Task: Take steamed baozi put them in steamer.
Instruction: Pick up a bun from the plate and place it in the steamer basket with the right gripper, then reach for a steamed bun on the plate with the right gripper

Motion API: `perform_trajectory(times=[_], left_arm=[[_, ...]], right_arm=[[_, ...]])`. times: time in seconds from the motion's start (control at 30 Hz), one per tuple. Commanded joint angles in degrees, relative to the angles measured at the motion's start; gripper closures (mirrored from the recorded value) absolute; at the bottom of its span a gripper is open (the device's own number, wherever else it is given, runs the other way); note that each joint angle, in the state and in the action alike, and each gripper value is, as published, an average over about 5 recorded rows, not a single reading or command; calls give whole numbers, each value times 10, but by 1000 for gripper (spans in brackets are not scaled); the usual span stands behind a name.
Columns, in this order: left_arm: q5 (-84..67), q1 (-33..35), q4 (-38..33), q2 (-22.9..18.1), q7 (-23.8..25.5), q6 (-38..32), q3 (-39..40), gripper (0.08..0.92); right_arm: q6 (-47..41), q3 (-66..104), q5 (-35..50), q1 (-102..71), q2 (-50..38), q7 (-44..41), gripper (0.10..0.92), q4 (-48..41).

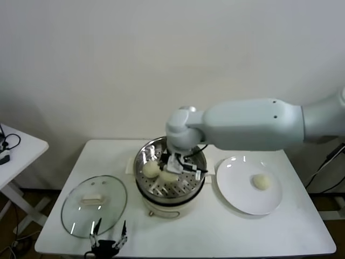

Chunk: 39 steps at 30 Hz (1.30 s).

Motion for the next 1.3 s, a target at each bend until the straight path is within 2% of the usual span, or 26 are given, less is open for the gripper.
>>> perform_trajectory(times=[0.03,0.67,0.77,0.83,0.93,1.03,1.17,1.3], left_arm=[[-1,0,2,-1,0,-1,-1,177],[-1,-3,4,0,0,-1,-1,177],[-1,-3,3,0,0,-1,1,177],[-1,-2,3,0,0,-1,1,177],[0,-2,1,0,0,-1,2,177],[1,-1,1,0,0,-1,3,177],[1,-1,-1,1,0,-3,4,177],[0,0,-4,2,-1,-4,4,177]], right_arm=[[22,11,-53,-53,26,6,447,-6],[36,-3,-37,-32,14,-21,442,-1],[35,3,-29,-24,4,-12,399,-2],[35,7,-16,-10,-10,-11,342,-2],[35,0,37,34,-41,-29,262,2],[23,-50,128,111,-83,-54,214,-1],[-30,-145,253,195,-139,-72,203,-25],[-93,-209,319,215,-196,-77,203,-53]])
